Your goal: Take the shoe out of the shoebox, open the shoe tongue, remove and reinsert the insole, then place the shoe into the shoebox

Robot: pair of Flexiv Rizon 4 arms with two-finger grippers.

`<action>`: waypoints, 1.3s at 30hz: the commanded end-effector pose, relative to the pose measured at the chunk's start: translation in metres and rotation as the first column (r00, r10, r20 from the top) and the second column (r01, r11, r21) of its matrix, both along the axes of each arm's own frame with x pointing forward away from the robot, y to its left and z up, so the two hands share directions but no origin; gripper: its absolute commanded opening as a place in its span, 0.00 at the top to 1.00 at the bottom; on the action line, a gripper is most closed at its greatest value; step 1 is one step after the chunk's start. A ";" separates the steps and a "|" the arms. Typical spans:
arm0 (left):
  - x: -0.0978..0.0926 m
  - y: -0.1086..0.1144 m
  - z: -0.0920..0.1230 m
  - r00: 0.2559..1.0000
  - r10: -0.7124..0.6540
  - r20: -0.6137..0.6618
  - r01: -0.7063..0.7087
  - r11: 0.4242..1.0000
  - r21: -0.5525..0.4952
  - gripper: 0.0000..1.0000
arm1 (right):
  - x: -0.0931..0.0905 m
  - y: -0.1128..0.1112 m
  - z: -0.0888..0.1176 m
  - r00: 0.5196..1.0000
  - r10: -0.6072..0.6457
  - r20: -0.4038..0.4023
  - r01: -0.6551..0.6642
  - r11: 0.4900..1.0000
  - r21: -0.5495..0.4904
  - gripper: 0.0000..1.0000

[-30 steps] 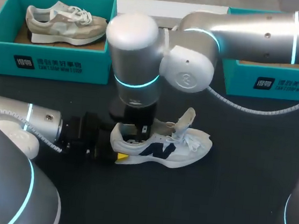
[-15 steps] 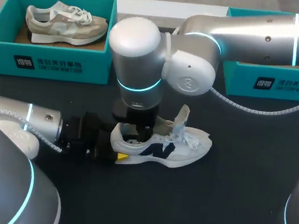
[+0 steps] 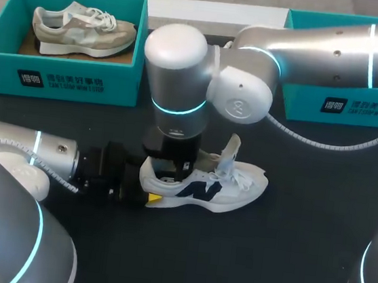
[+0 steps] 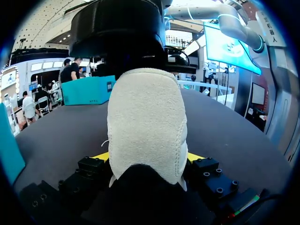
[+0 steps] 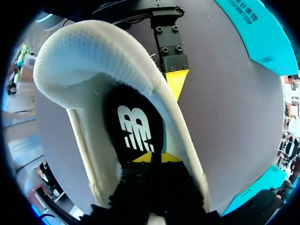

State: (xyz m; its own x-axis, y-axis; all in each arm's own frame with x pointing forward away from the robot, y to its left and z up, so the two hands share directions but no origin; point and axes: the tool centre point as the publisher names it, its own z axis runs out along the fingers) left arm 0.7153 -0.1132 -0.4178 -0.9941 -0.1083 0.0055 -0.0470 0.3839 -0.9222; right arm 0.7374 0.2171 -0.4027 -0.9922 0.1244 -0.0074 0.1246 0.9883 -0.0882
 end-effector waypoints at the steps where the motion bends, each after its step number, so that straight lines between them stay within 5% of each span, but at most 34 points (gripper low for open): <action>1: 0.000 -0.002 -0.007 1.000 0.000 -0.001 0.000 1.000 0.003 1.00 | -0.013 0.001 -0.020 1.000 -0.010 -0.006 0.010 1.000 0.005 1.00; 9: 0.000 -0.002 -0.007 1.000 0.000 -0.001 0.000 1.000 0.003 1.00 | -0.024 -0.014 0.014 0.999 -0.040 0.026 0.039 0.999 0.019 1.00; 25: 0.000 -0.002 -0.007 1.000 0.000 -0.001 0.000 1.000 0.003 1.00 | -0.006 -0.036 0.074 0.985 -0.063 0.160 0.067 0.998 -0.019 1.00; 39: 0.000 -0.002 -0.007 1.000 0.000 -0.001 0.000 1.000 0.003 1.00 | 0.016 0.024 0.097 0.984 0.091 0.153 -0.109 0.987 0.114 1.00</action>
State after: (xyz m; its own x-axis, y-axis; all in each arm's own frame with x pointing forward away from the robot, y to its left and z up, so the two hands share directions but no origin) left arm 0.7152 -0.1131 -0.4173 -0.9941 -0.1087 0.0050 -0.0466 0.3835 -0.9224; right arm 0.7482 0.2312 -0.3042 -0.9859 0.0443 -0.1611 0.0372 0.9982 0.0471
